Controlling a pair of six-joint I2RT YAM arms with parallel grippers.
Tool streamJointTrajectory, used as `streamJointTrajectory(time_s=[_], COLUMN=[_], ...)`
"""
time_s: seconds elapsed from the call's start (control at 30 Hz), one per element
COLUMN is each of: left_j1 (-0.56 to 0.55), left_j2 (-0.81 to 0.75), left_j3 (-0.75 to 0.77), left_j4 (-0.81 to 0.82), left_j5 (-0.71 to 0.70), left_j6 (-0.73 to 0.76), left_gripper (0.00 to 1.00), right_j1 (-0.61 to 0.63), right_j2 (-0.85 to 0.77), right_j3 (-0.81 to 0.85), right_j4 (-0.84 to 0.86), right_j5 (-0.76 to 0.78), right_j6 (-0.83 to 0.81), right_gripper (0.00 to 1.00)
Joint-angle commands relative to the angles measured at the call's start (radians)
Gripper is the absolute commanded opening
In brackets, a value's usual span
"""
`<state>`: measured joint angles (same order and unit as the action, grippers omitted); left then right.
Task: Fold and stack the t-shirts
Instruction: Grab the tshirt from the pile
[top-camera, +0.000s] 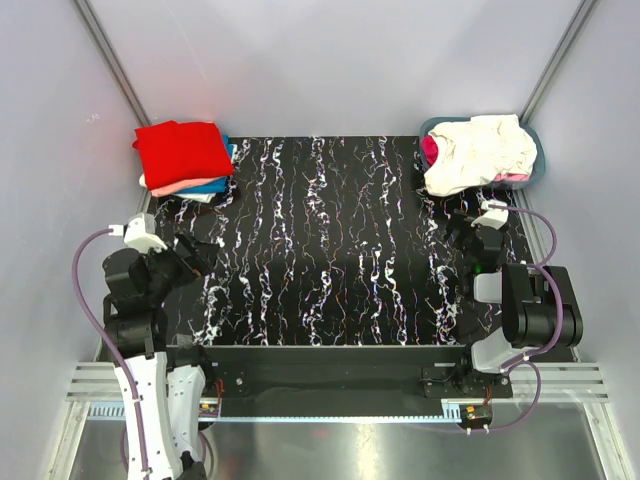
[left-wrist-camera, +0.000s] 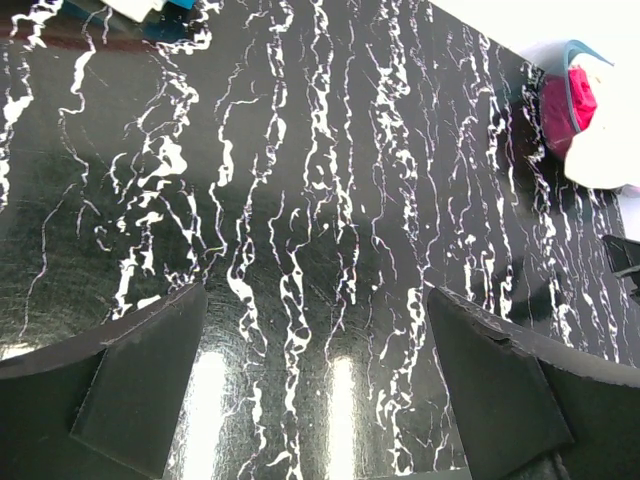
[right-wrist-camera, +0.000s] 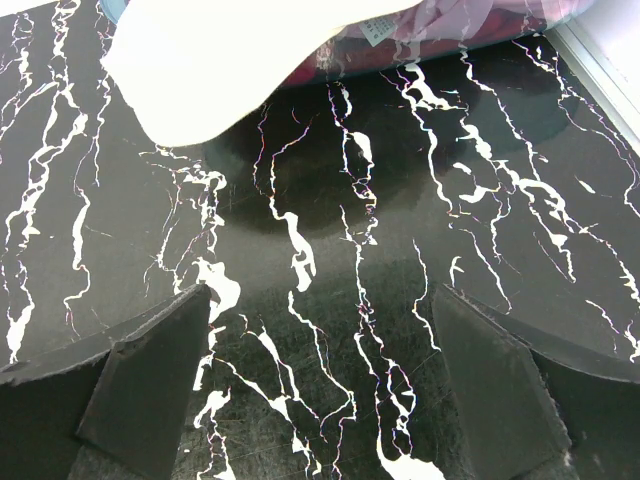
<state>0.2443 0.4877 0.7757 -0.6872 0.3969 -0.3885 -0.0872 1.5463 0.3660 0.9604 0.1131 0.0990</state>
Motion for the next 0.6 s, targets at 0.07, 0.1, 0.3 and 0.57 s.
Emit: streamJointTrajectory(time_s=[0.07,0.1,0.3,0.57], left_j1=[0.001,0.001,0.001,0.015], left_j2=[0.020,0.022,-0.011,0.002], left_j3=[0.025,0.028,0.022,0.020], left_j4=[0.026,0.022,0.021,0.023], left_j5=[0.002,0.005,-0.050,-0.049], left_j6=[0.017,0.022,0.007,0.004], left_gripper=[0.99,0.99,0.99,0.99], right_j1=[0.000,0.000,0.000,0.009], right_j2=[-0.006,-0.005,-0.006,-0.310], right_j3=[0.010,0.010,0.014,0.424], right_j4=[0.061,0.063,0.058,-0.785], right_j5=[0.002,0.002,-0.003,-0.035], right_j6=[0.001,0.001,-0.001,0.042], right_gripper=[1.00,1.00,1.00,1.00])
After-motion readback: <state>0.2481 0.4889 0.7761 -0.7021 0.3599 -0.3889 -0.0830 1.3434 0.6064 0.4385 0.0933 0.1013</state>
